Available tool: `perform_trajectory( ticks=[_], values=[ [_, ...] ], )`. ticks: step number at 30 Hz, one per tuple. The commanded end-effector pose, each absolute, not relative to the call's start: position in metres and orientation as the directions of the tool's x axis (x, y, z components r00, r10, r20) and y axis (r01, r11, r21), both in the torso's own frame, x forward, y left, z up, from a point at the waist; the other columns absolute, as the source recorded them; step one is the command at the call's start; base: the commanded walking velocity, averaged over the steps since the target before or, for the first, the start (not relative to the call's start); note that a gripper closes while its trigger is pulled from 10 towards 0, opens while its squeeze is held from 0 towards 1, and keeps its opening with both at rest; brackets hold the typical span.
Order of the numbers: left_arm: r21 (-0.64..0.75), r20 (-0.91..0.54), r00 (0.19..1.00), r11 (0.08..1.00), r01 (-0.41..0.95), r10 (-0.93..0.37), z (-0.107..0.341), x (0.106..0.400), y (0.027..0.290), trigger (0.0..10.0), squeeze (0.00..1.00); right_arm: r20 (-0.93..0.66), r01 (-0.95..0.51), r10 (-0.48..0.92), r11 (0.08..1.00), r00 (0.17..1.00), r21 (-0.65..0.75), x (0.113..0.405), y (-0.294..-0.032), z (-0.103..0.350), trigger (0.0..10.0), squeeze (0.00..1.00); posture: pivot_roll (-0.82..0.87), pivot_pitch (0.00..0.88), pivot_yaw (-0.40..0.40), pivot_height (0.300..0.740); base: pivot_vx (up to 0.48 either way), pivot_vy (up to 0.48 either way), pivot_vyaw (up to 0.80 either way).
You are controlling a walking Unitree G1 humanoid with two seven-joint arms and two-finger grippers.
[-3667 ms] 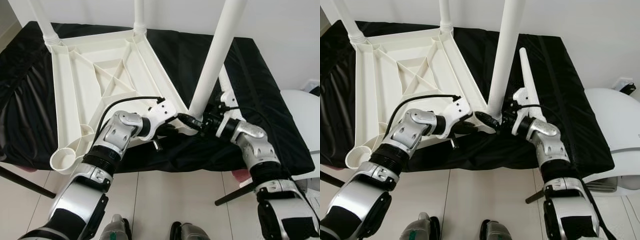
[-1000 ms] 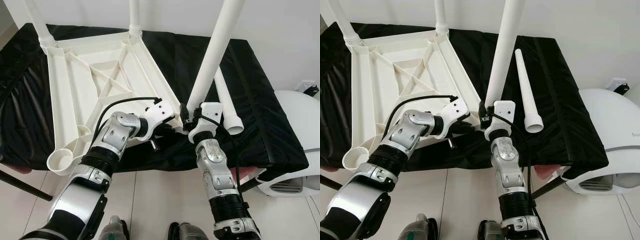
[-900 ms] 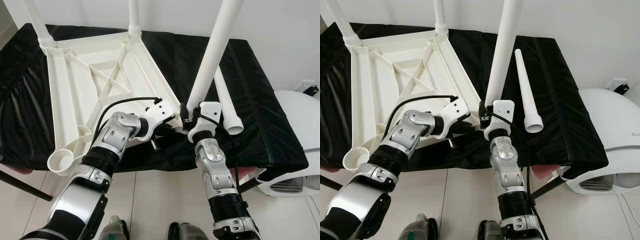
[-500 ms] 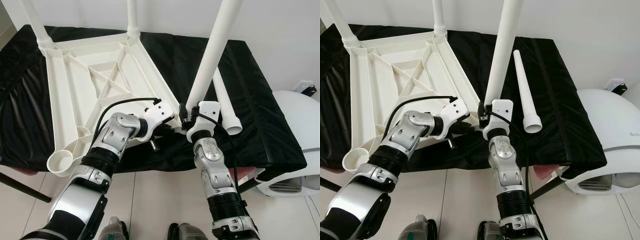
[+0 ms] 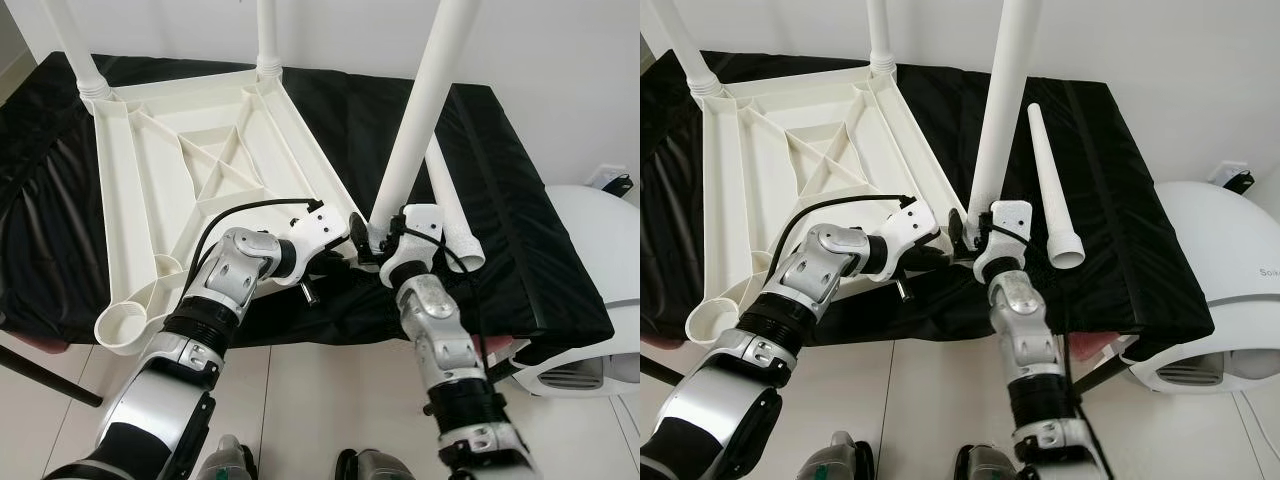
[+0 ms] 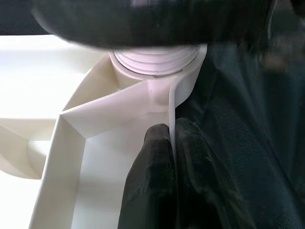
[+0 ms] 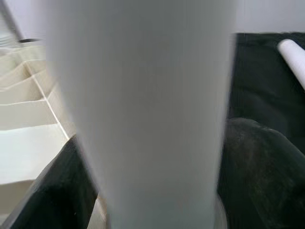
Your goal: Building children table
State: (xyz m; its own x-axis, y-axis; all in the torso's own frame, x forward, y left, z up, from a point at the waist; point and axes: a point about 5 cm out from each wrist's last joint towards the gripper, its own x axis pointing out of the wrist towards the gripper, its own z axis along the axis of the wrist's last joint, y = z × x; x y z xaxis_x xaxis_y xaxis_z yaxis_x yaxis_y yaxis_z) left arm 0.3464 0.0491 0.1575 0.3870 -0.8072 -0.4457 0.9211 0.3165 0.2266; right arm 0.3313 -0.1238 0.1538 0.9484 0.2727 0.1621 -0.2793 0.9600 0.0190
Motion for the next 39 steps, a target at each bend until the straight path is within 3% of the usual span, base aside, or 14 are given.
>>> perform_trajectory(
  ticks=[1, 11, 13, 14, 15, 20, 31, 39],
  values=[
    [0.274, -0.395, 0.542, 0.468, 0.84, -0.742, 0.152, 0.352, 0.053, 10.0, 0.0, 0.159, -0.304, 0.295, 0.952, 0.942, 0.035, 0.332, -0.128, 0.15, 10.0, 1.0, 0.0, 0.023, -0.054, 0.74, 0.0, 0.0, 0.0],
    [0.273, -0.395, 0.541, 0.468, 0.841, -0.742, 0.152, 0.351, 0.052, 10.0, 0.0, 0.16, -0.367, 0.366, 0.93, 0.917, -0.026, 0.339, -0.148, 0.151, 10.0, 1.0, 0.0, 0.02, -0.057, 0.74, 0.0, 0.0, 0.0],
    [0.274, -0.392, 0.542, 0.467, 0.84, -0.743, 0.152, 0.352, 0.052, 10.0, 0.0, 0.141, -0.553, 0.552, 0.833, 0.822, -0.037, 0.337, -0.148, 0.151, 10.0, 1.0, 0.0, 0.021, -0.056, 0.74, 0.0, 0.0, 0.0],
    [0.274, -0.392, 0.542, 0.467, 0.84, -0.743, 0.152, 0.352, 0.052, 10.0, 0.0, 0.141, -0.553, 0.552, 0.833, 0.822, -0.037, 0.337, -0.148, 0.151, 10.0, 1.0, 0.0, 0.021, -0.056, 0.74, 0.0, 0.0, 0.0],
    [0.275, -0.391, 0.542, 0.468, 0.84, -0.744, 0.153, 0.352, 0.051, 10.0, 0.0, 0.133, -0.618, 0.617, 0.785, 0.776, -0.038, 0.336, -0.147, 0.151, 10.0, 0.0, 0.0, 0.021, -0.056, 0.74, 0.0, 0.0, 0.0],
    [0.278, -0.39, 0.544, 0.468, 0.839, -0.743, 0.154, 0.352, 0.052, 10.0, 0.0, 0.095, -0.722, 0.723, 0.69, 0.685, -0.051, 0.335, -0.149, 0.151, 10.0, 0.0, 0.01, 0.024, -0.051, 0.74, 0.0, 0.0, 0.0],
    [0.281, -0.391, 0.545, 0.468, 0.838, -0.742, 0.156, 0.354, 0.054, 10.0, 0.0, 0.032, -0.793, 0.798, 0.603, 0.602, -0.086, 0.344, -0.157, 0.154, 10.0, 0.0, 0.01, 0.036, -0.04, 0.74, 0.0, 0.0, 0.0],
    [0.286, -0.393, 0.546, 0.466, 0.837, -0.74, 0.158, 0.354, 0.055, 10.0, 0.0, -0.008, -0.805, 0.81, 0.581, 0.586, -0.123, 0.355, -0.166, 0.16, 10.0, 0.0, 0.01, 0.047, -0.033, 0.74, 0.0, 0.0, 0.0]
  ],
)
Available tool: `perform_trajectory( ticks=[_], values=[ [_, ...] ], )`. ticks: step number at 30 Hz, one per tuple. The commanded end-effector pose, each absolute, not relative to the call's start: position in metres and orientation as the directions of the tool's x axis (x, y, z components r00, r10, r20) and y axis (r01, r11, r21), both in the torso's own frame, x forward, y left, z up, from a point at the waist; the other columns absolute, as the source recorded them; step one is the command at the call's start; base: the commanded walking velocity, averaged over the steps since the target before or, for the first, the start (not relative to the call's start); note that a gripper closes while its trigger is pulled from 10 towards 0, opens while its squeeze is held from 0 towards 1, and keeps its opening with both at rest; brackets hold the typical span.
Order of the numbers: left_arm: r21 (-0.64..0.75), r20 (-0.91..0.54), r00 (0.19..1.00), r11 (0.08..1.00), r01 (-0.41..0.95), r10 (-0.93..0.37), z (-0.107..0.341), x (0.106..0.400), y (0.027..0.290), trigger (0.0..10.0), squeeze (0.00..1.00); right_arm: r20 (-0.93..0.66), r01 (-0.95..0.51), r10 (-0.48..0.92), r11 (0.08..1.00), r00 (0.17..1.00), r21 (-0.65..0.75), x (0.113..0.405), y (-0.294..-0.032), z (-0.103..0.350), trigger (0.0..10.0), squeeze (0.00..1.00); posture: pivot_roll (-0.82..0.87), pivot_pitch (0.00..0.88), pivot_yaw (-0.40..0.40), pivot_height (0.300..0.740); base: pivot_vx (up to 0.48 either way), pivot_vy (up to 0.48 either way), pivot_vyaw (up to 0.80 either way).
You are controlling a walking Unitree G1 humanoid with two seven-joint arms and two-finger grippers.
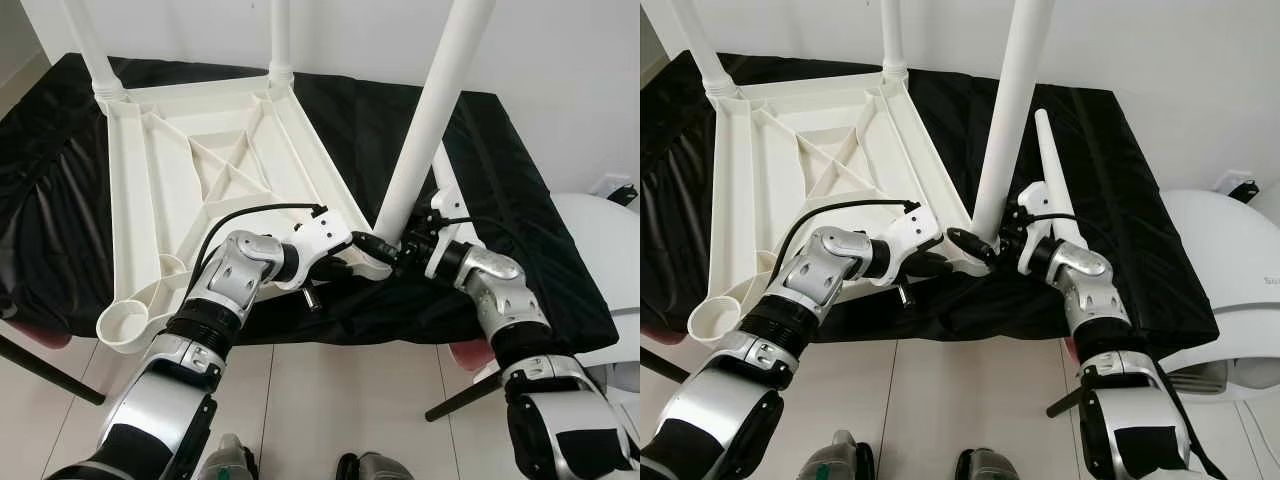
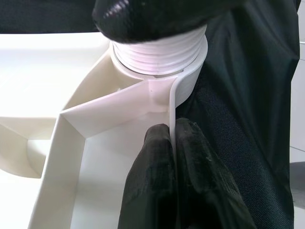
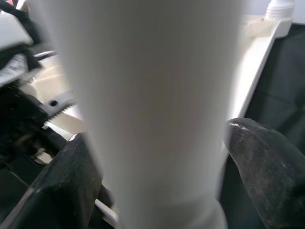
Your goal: Building children table
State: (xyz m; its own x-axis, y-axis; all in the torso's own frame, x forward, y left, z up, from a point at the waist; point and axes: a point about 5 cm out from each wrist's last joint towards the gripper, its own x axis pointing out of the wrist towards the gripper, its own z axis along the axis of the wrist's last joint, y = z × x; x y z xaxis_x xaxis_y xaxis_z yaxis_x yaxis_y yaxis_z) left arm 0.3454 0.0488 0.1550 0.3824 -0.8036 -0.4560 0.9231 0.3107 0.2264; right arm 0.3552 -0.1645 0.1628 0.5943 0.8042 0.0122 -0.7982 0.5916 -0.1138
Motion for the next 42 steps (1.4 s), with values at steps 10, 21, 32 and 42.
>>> perform_trajectory(
  ticks=[10, 21, 32, 42],
  values=[
    [0.286, -0.394, 0.546, 0.466, 0.837, -0.739, 0.158, 0.355, 0.056, 10.0, 0.0, -0.019, -0.824, 0.83, 0.552, 0.558, -0.126, 0.358, -0.173, 0.166, 0.0, 0.0, 0.01, 0.054, -0.034, 0.74, 0.0, 0.0, 0.0],
    [0.284, -0.39, 0.544, 0.465, 0.839, -0.743, 0.158, 0.354, 0.053, 10.0, 0.0, 0.024, -0.845, 0.851, 0.525, 0.525, -0.104, 0.352, -0.171, 0.158, 0.0, 0.0, 0.0, 0.06, -0.037, 0.74, 0.0, 0.0, 0.0],
    [0.282, -0.389, 0.544, 0.466, 0.839, -0.744, 0.158, 0.354, 0.053, 10.0, 0.0, 0.133, -0.775, 0.777, 0.627, 0.615, -0.077, 0.346, -0.166, 0.156, 0.0, 0.0, 0.0, 0.065, -0.043, 0.74, 0.0, 0.0, 0.0],
    [0.282, -0.389, 0.548, 0.471, 0.836, -0.74, 0.158, 0.354, 0.054, 10.0, 0.0, 0.165, -0.678, 0.678, 0.732, 0.716, -0.069, 0.34, -0.16, 0.155, 0.0, 0.0, 0.0, 0.07, -0.05, 0.74, 0.0, 0.0, 0.0]
  ],
)
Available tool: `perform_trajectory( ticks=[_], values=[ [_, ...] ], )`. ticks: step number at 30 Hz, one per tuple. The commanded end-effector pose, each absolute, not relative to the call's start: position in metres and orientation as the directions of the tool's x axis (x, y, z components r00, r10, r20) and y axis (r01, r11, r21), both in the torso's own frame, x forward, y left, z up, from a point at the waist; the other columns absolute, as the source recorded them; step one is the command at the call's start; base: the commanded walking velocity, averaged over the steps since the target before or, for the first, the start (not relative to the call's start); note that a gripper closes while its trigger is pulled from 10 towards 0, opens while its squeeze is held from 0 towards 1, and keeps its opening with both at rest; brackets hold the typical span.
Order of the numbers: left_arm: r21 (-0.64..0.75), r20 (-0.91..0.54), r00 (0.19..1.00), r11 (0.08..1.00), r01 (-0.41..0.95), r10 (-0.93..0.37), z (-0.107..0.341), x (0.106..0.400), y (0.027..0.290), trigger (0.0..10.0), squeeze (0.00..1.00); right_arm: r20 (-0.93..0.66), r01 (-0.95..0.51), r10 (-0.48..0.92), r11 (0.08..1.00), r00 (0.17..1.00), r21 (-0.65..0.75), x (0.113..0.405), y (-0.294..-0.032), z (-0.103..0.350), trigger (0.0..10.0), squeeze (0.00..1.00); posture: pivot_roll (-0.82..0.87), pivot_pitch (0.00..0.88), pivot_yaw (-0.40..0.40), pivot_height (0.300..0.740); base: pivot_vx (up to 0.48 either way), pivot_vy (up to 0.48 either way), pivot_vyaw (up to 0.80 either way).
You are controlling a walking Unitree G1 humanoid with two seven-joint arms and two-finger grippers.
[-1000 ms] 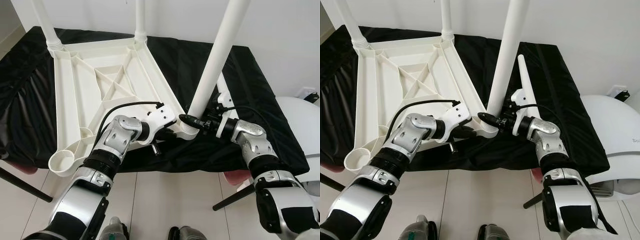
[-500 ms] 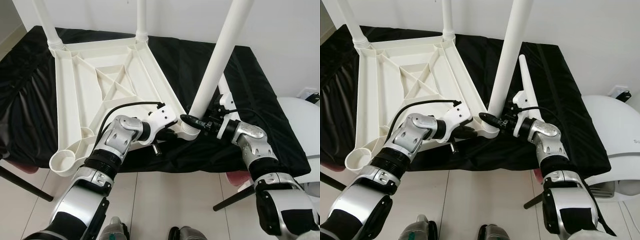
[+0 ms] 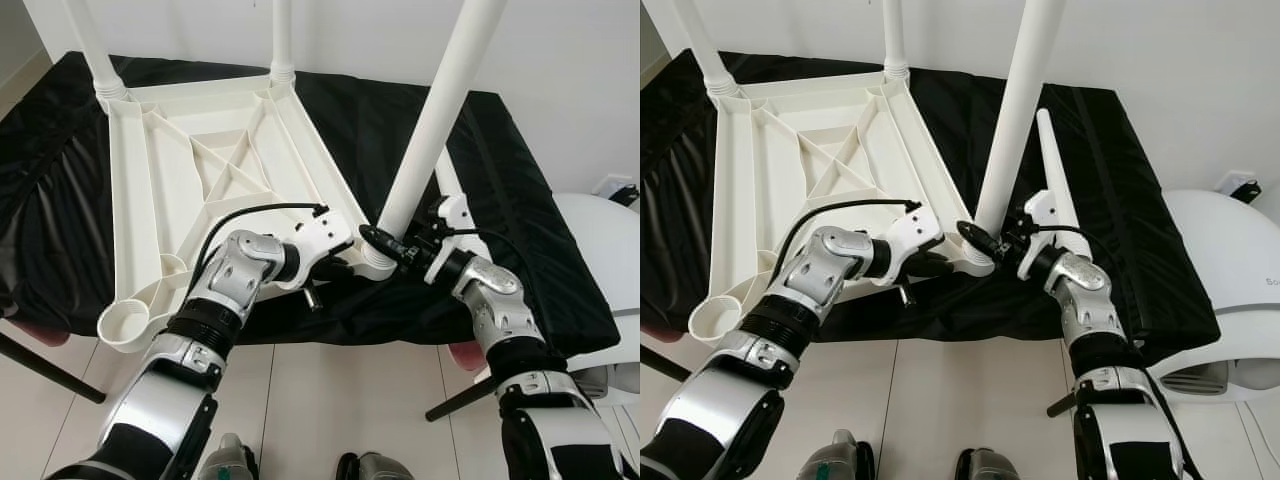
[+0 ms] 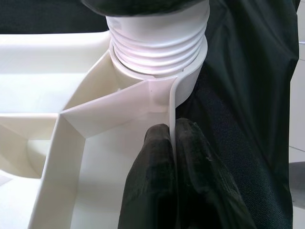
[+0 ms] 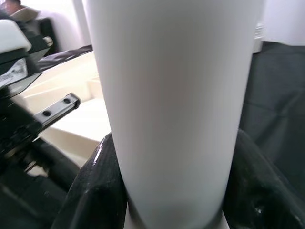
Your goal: Building children table
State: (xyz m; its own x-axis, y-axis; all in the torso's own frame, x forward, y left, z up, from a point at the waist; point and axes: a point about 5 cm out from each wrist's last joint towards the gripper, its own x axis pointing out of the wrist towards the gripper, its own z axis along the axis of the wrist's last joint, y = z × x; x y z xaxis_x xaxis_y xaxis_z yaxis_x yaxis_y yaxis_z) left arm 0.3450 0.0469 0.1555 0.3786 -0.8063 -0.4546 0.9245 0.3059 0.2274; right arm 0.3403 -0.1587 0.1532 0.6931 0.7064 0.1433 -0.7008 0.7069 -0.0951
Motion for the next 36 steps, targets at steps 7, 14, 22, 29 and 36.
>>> perform_trajectory(
  ticks=[7, 14, 22, 29, 36],
  values=[
    [0.279, -0.389, 0.547, 0.471, 0.837, -0.741, 0.157, 0.353, 0.053, 10.0, 0.0, 0.182, -0.604, 0.602, 0.795, 0.778, -0.049, 0.334, -0.152, 0.156, 0.0, 0.0, 0.0, 0.074, -0.052, 0.74, 0.0, 0.0, 0.0],
    [0.276, -0.389, 0.547, 0.472, 0.837, -0.742, 0.156, 0.352, 0.052, 10.0, 0.0, 0.193, -0.451, 0.441, 0.892, 0.877, 0.011, 0.331, -0.145, 0.157, 0.0, 0.0, 0.0, 0.072, -0.058, 0.74, 0.0, 0.0, 0.0],
    [0.276, -0.388, 0.551, 0.477, 0.835, -0.739, 0.156, 0.352, 0.052, 10.0, 0.0, 0.175, -0.377, 0.366, 0.926, 0.914, 0.034, 0.322, -0.126, 0.153, 0.0, 0.0, 0.01, 0.067, -0.066, 0.74, 0.0, 0.0, 0.0],
    [0.274, -0.387, 0.551, 0.478, 0.835, -0.74, 0.155, 0.351, 0.051, 10.0, 0.0, 0.153, -0.314, 0.3, 0.947, 0.941, 0.072, 0.312, -0.099, 0.148, 0.0, 0.0, 0.02, 0.058, -0.071, 0.74, 0.0, 0.0, 0.0],
    [0.272, -0.388, 0.548, 0.475, 0.837, -0.741, 0.154, 0.35, 0.051, 10.0, 0.0, 0.143, -0.239, 0.228, 0.969, 0.963, 0.063, 0.309, -0.088, 0.148, 0.0, 0.0, 0.02, 0.052, -0.073, 0.74, 0.0, 0.0, 0.0]
  ],
)
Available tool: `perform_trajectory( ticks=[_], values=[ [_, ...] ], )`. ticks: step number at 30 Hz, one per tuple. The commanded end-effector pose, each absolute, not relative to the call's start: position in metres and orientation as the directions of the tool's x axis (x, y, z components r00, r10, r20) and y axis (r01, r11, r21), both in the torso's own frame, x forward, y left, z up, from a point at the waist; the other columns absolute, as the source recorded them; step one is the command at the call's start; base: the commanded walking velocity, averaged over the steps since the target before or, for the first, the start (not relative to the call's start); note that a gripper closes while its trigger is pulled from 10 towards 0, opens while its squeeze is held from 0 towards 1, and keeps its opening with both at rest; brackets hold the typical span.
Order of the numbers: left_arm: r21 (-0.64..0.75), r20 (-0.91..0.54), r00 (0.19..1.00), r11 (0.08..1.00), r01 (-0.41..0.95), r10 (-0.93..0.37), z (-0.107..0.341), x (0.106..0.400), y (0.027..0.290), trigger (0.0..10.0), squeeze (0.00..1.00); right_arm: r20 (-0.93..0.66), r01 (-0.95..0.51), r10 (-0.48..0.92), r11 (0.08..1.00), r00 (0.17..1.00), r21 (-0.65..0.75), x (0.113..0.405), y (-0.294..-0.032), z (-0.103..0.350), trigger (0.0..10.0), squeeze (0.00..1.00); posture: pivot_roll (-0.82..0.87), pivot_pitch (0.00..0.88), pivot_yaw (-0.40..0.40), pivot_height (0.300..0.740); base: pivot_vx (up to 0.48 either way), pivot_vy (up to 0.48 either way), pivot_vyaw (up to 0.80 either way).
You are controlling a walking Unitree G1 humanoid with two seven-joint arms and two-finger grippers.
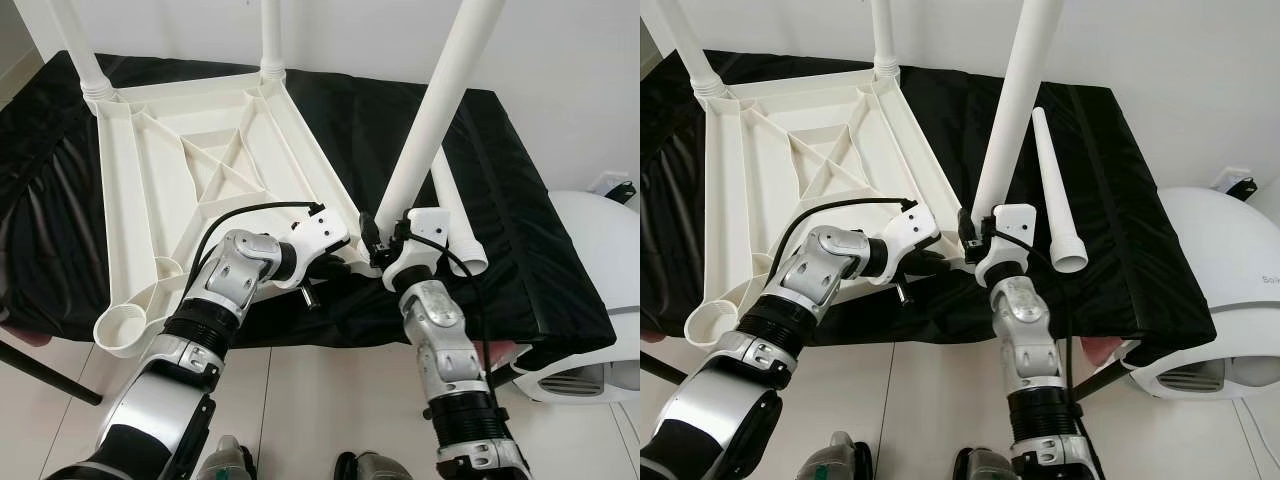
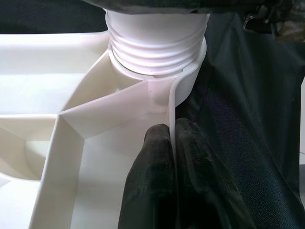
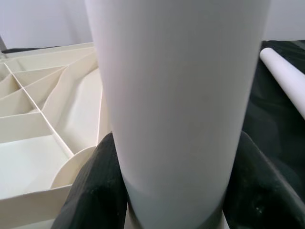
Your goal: Building children table
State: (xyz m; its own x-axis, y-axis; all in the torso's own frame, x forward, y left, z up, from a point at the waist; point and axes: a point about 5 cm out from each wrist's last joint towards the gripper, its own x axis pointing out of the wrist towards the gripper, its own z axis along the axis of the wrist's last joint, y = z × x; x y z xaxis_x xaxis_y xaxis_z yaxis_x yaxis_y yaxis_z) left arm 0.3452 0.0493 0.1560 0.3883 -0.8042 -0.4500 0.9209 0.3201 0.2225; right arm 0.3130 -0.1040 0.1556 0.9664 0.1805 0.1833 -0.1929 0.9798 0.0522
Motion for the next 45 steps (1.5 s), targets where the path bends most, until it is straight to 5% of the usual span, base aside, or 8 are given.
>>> perform_trajectory(
  ticks=[1, 7, 11, 12, 14, 30, 31, 45],
  values=[
    [0.272, -0.388, 0.548, 0.475, 0.837, -0.741, 0.154, 0.35, 0.051, 10.0, 0.0, 0.143, -0.239, 0.228, 0.969, 0.963, 0.063, 0.309, -0.088, 0.148, 0.0, 0.0, 0.02, 0.052, -0.073, 0.74, 0.0, 0.0, 0.0],
    [0.273, -0.388, 0.547, 0.474, 0.837, -0.742, 0.154, 0.35, 0.05, 10.0, 0.0, 0.126, -0.209, 0.197, 0.974, 0.972, 0.086, 0.304, -0.081, 0.147, 0.0, 0.0, 0.03, 0.047, -0.076, 0.74, 0.0, 0.0, 0.0],
    [0.273, -0.386, 0.548, 0.475, 0.837, -0.742, 0.154, 0.35, 0.05, 10.0, 0.0, 0.111, -0.182, 0.171, 0.978, 0.979, 0.1, 0.306, -0.082, 0.147, 10.0, 0.0, 0.02, 0.041, -0.078, 0.74, 0.0, 0.0, 0.0],
    [0.273, -0.386, 0.547, 0.475, 0.837, -0.742, 0.154, 0.35, 0.05, 10.0, 0.0, 0.109, -0.18, 0.169, 0.978, 0.98, 0.101, 0.306, -0.083, 0.146, 10.0, 0.9, 0.02, 0.042, -0.077, 0.74, 0.0, 0.0, 0.0],
    [0.273, -0.386, 0.547, 0.474, 0.837, -0.743, 0.154, 0.35, 0.05, 10.0, 0.0, 0.108, -0.195, 0.184, 0.975, 0.977, 0.104, 0.307, -0.084, 0.146, 10.0, 1.0, 0.02, 0.043, -0.076, 0.74, 0.0, 0.0, 0.0],
    [0.275, -0.39, 0.547, 0.474, 0.837, -0.741, 0.155, 0.351, 0.052, 10.0, 0.0, 0.141, -0.31, 0.301, 0.95, 0.943, 0.043, 0.323, -0.133, 0.149, 10.0, 1.0, 0.02, 0.055, -0.066, 0.74, 0.0, 0.0, 0.0],
    [0.275, -0.39, 0.548, 0.474, 0.837, -0.74, 0.155, 0.351, 0.052, 10.0, 0.0, 0.143, -0.373, 0.365, 0.927, 0.92, 0.037, 0.324, -0.139, 0.151, 10.0, 0.11, 0.02, 0.056, -0.066, 0.74, 0.0, 0.0, 0.0],
    [0.276, -0.388, 0.554, 0.48, 0.832, -0.736, 0.157, 0.352, 0.055, 10.0, 0.0, 0.071, -0.738, 0.739, 0.673, 0.67, -0.049, 0.327, -0.159, 0.151, 10.0, 0.0, 0.02, 0.065, -0.054, 0.74, 0.0, 0.0, 0.0]
  ],
)
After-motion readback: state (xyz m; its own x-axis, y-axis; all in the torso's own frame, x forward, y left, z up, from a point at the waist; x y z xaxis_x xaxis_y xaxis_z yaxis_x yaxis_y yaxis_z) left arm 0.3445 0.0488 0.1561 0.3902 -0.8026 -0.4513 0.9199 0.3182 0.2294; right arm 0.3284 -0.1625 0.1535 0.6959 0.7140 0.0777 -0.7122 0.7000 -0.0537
